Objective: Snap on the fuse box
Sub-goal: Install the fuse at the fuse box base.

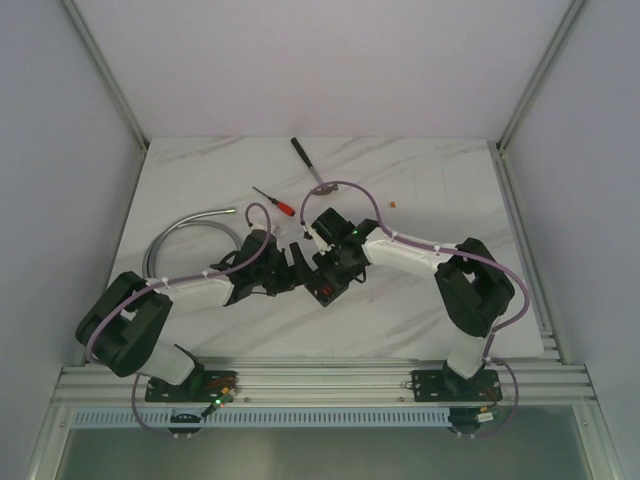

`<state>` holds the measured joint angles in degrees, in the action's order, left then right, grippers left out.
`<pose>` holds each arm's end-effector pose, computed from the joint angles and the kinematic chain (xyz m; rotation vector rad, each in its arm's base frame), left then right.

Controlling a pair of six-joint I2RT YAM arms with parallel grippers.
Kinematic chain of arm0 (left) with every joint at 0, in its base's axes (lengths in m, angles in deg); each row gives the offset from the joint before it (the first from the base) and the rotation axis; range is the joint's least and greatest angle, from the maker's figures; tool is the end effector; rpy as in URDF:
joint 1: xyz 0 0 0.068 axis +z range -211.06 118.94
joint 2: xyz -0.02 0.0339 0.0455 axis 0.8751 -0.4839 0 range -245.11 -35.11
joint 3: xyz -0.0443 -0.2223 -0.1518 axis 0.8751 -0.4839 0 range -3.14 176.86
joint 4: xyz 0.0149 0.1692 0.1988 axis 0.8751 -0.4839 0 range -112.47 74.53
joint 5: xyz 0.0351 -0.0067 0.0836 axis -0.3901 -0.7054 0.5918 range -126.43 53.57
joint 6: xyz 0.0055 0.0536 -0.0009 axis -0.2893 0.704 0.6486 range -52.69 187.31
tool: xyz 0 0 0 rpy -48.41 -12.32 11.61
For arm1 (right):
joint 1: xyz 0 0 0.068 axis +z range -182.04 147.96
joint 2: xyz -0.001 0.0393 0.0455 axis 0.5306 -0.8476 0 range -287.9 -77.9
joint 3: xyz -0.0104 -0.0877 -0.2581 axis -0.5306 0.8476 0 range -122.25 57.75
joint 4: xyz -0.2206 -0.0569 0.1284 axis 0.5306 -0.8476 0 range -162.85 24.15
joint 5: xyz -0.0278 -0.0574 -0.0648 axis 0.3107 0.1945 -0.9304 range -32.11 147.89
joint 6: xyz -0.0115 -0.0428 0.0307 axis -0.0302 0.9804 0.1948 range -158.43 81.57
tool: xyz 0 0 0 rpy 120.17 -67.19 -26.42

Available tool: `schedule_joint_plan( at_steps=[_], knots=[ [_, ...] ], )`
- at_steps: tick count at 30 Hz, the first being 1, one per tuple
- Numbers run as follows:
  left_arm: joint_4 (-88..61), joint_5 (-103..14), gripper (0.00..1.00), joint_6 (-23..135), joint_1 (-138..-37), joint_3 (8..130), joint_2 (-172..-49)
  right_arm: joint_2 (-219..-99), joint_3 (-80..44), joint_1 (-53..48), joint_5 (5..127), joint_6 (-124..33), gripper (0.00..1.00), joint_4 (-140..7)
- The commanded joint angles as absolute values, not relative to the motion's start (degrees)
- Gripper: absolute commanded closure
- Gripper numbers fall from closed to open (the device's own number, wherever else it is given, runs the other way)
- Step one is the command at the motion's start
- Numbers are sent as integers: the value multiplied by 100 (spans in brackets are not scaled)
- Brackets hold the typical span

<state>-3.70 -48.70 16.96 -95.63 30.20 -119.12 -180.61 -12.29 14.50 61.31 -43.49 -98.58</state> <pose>0.2253 -0.1644 0.1563 -0.2109 2.4350 -0.9811 0.2478 0.2645 0.1896 -0.9949 2.5757 0.3363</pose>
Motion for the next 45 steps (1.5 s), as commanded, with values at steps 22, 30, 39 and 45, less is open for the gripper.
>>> schedule_joint_plan(
  at_steps=[22, 30, 39, 45],
  knots=[
    [-238, -4884, 7, 1528, -9649, 3168, -12278, -17858, -1291, 1455, 6299, -4112, 83, -9965],
    [-239, -4757, 8, 1658, -9648, 3157, -12071, -17640, -1282, 1290, 6612, -3926, 94, -9948],
    [-238, -4402, 9, 2096, -9639, 3119, -11282, -17154, -1089, 876, 7329, -3721, 97, -9688],
    [-394, -4194, 9, 2177, -9569, 3055, -11034, -17160, -953, 838, 7510, -3502, 97, -9626]
  ],
)
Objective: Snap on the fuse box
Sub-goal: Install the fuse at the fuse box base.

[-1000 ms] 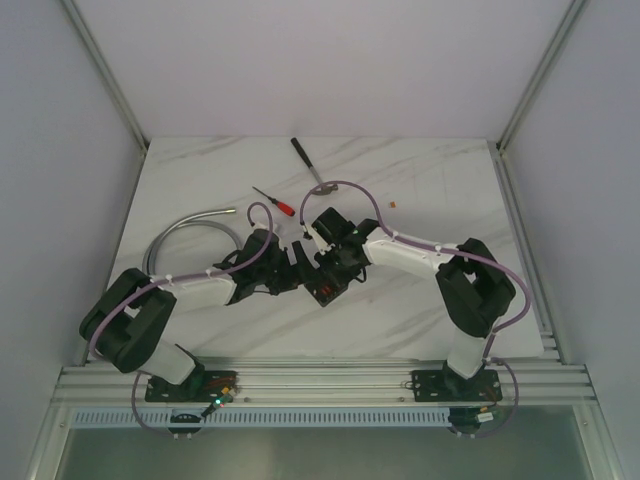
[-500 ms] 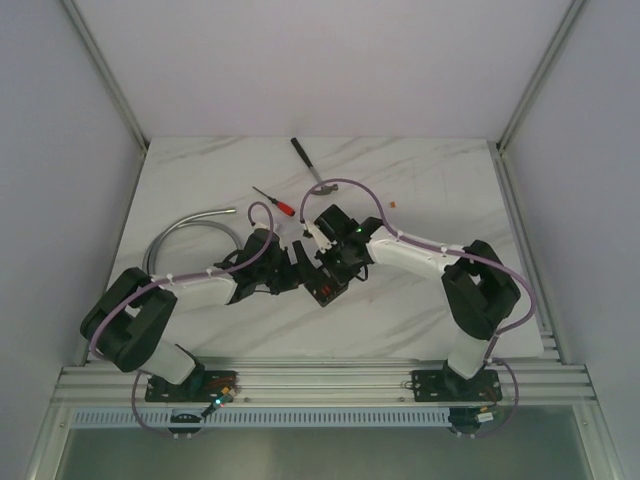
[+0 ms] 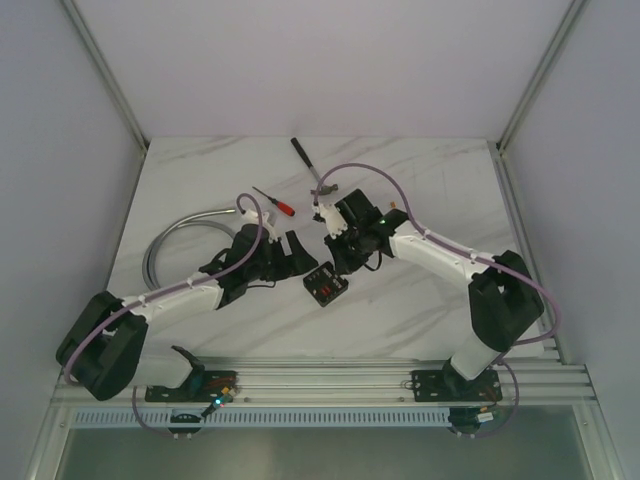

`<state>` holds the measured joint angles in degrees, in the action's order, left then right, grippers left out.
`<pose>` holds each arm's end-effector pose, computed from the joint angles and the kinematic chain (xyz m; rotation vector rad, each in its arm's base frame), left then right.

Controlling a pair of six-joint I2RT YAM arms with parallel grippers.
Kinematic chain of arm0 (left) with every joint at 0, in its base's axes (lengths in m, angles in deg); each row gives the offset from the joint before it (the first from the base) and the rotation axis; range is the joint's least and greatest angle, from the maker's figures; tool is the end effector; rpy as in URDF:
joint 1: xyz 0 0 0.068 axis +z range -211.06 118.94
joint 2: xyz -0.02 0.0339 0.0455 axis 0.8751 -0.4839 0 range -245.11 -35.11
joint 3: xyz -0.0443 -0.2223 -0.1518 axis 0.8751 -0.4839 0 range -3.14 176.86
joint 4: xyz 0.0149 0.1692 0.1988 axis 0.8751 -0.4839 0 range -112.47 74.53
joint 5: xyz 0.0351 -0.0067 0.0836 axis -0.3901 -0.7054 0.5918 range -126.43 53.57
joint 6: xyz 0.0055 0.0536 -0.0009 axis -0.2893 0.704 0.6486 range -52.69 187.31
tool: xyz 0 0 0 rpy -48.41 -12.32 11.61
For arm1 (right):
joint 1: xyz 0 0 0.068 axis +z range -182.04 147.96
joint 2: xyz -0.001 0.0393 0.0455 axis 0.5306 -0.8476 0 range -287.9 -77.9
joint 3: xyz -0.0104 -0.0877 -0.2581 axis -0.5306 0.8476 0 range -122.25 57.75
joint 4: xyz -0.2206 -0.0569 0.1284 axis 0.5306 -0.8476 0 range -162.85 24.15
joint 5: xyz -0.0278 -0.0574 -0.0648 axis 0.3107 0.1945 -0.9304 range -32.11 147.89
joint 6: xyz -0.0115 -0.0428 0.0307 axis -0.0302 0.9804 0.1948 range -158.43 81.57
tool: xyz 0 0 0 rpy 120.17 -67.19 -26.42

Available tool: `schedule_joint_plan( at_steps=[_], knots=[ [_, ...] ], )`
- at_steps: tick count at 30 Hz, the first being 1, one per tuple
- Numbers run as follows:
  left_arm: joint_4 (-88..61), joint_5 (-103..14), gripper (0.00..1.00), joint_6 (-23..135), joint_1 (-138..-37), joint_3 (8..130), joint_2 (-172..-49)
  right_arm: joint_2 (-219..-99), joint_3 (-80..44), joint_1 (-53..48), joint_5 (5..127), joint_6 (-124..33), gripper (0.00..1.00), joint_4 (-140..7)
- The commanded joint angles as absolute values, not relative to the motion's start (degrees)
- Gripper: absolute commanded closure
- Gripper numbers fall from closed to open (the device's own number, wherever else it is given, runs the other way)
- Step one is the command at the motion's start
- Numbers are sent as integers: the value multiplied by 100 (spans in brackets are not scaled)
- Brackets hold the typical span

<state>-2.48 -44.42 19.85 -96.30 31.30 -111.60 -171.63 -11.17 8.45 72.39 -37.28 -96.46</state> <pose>0.2225 -0.1633 0.1976 -0.1468 2.2350 -0.9870 0.2577 0.2317 0.2392 -1.0191 2.3900 0.5831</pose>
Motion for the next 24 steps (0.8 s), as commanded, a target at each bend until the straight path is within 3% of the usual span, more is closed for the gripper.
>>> schedule_joint_plan(
  at_steps=[1, 24],
  knots=[
    [-442, -4176, 9, 2166, -9530, 3042, -11016, -17199, -949, 848, 7509, -3485, 97, -9638],
    [-477, -4461, 8, 1834, -9392, 2965, -11342, -17784, -1056, 1545, 6682, -3495, 98, -9547]
  ],
)
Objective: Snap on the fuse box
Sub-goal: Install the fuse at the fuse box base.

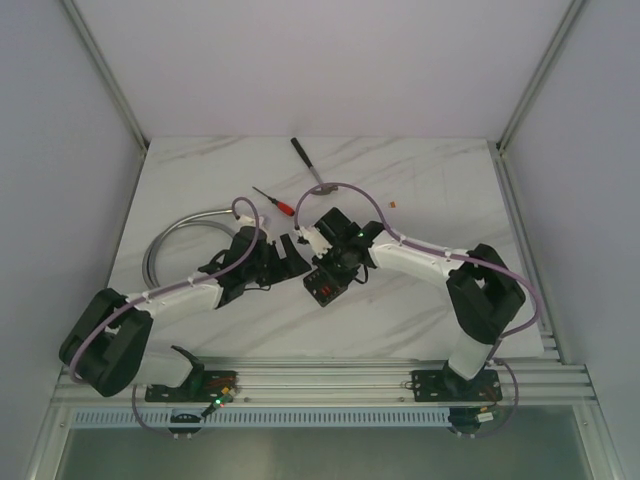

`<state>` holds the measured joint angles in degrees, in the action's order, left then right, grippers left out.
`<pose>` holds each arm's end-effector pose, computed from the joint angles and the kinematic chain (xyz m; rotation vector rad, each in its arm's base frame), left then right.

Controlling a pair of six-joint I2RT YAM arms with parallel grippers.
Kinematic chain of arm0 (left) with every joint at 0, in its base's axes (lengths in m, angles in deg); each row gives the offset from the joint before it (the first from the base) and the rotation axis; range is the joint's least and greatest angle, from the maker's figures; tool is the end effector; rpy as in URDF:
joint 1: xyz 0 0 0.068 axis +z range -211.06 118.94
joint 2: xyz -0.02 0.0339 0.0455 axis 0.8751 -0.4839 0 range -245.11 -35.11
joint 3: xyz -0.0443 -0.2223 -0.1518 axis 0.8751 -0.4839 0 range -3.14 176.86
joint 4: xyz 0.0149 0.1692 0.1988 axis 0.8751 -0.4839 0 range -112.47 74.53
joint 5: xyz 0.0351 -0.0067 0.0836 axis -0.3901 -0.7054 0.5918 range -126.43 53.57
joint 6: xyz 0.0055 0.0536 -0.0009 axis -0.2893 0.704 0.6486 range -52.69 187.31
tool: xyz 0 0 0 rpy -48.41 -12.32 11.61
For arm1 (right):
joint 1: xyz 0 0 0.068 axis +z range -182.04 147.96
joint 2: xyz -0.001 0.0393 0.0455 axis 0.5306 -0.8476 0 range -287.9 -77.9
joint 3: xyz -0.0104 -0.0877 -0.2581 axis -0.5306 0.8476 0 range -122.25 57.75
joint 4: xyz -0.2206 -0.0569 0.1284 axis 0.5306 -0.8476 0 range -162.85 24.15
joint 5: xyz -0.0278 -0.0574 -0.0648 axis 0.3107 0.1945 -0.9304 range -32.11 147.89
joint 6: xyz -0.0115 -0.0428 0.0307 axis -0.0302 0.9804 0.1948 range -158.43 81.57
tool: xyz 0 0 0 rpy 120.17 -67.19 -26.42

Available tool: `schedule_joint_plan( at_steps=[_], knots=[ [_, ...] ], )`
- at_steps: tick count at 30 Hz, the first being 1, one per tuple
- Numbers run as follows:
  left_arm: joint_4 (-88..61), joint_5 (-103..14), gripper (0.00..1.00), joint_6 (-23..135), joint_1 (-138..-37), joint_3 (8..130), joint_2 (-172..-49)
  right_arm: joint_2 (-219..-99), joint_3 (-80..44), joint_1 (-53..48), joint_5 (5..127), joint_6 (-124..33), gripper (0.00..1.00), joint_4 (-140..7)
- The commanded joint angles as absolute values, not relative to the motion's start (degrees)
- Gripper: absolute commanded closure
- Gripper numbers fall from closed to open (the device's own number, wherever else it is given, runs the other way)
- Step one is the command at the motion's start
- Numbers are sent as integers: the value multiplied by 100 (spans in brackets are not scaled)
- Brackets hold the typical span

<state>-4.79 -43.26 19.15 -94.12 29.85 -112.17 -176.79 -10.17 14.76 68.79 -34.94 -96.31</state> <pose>0.2239 -0.1508 0.1833 -0.2294 2.2940 -0.9120 0.2374 0.2626 0.2039 -1.2091 2.4205 0.4941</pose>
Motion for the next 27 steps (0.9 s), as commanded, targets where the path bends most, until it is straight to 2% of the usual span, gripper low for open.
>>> schedule_joint_plan(
  at_steps=[1, 27],
  knots=[
    [-463, -4483, 8, 1815, -9395, 2956, -11362, -17795, -1054, 1550, 6633, -3505, 98, -9533],
    [-332, -4642, 8, 1695, -9399, 2954, -11525, -17913, -935, 1671, 6311, -3658, 96, -9362]
  ],
)
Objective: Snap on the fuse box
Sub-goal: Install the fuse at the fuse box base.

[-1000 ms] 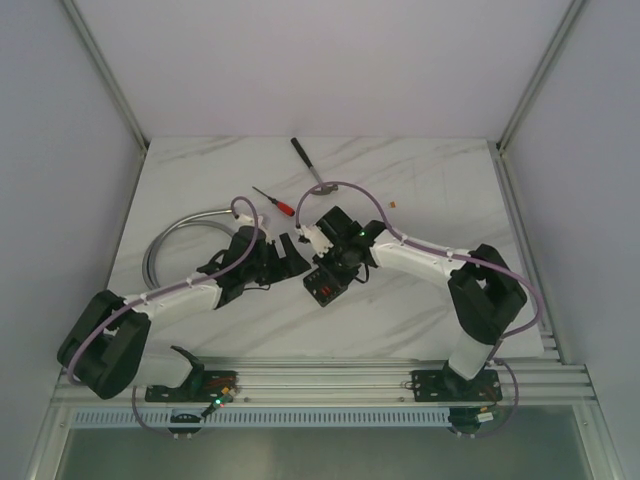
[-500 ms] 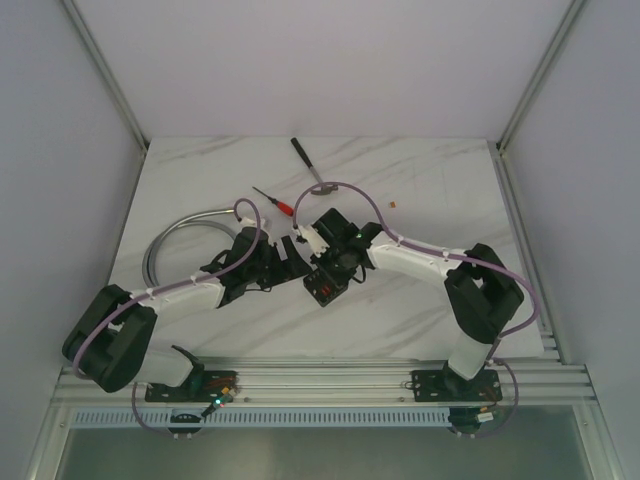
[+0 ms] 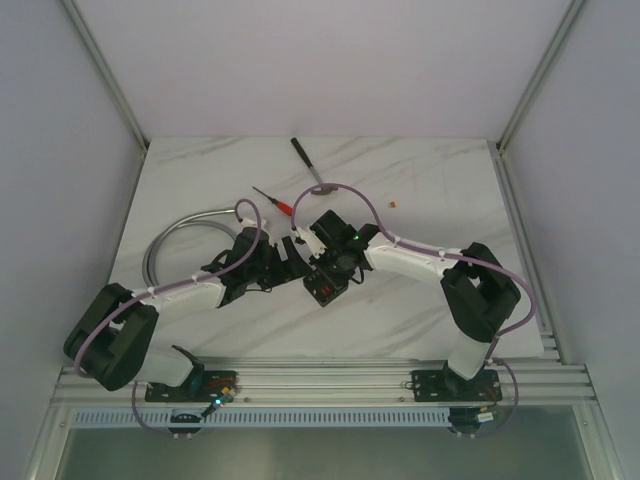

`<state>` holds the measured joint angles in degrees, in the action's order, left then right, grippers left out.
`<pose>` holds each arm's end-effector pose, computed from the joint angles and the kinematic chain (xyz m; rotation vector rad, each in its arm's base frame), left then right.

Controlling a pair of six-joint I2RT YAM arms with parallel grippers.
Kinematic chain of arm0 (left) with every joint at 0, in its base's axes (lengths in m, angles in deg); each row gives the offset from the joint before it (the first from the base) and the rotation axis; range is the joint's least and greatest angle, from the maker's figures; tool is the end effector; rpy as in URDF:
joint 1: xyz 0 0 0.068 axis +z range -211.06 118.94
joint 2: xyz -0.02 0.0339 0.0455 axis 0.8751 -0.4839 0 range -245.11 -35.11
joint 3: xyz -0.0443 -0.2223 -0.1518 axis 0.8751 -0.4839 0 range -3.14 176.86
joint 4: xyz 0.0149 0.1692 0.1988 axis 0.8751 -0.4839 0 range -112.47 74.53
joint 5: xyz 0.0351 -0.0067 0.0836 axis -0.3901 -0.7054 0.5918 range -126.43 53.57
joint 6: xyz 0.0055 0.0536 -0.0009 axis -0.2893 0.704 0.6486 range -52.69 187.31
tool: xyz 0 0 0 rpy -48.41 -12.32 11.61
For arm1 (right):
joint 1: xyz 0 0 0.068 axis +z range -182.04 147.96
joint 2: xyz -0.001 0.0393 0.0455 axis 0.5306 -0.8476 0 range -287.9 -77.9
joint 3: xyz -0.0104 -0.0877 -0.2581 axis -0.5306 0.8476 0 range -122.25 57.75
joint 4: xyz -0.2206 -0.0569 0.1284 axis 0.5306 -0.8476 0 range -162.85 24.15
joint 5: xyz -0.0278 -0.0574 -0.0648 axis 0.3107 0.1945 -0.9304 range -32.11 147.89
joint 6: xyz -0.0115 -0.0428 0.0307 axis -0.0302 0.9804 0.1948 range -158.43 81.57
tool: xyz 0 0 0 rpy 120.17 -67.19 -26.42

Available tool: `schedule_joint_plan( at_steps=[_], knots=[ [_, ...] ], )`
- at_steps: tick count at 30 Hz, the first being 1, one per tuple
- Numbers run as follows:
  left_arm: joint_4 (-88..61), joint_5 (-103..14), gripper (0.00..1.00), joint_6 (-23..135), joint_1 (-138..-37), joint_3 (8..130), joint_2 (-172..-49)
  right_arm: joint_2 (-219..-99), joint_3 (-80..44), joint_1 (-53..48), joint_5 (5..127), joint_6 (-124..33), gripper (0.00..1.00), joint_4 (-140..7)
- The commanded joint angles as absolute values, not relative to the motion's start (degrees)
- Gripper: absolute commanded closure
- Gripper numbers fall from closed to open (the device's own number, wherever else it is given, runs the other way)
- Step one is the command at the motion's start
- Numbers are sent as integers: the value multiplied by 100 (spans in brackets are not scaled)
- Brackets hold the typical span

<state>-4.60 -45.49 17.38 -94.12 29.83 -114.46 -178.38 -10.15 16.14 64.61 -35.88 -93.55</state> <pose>0.2253 -0.1534 0.1736 -0.2508 2.3468 -0.9443 0.2377 0.2719 0.1967 -1.1848 2.4010 0.4204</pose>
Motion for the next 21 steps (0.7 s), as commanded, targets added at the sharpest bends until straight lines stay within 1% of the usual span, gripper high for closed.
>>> schedule_joint_plan(
  at_steps=[1, 16, 21],
  knots=[
    [-326, -4640, 8, 1694, -9401, 2955, -11534, -17921, -931, 1667, 6311, -3670, 96, -9368],
    [-265, -4697, 8, 1659, -9410, 2947, -11557, -17926, -835, 1717, 6427, -3692, 95, -9245],
    [-257, -4697, 8, 1643, -9424, 2931, -11553, -17974, -817, 1722, 6351, -3745, 93, -9191]
  ],
)
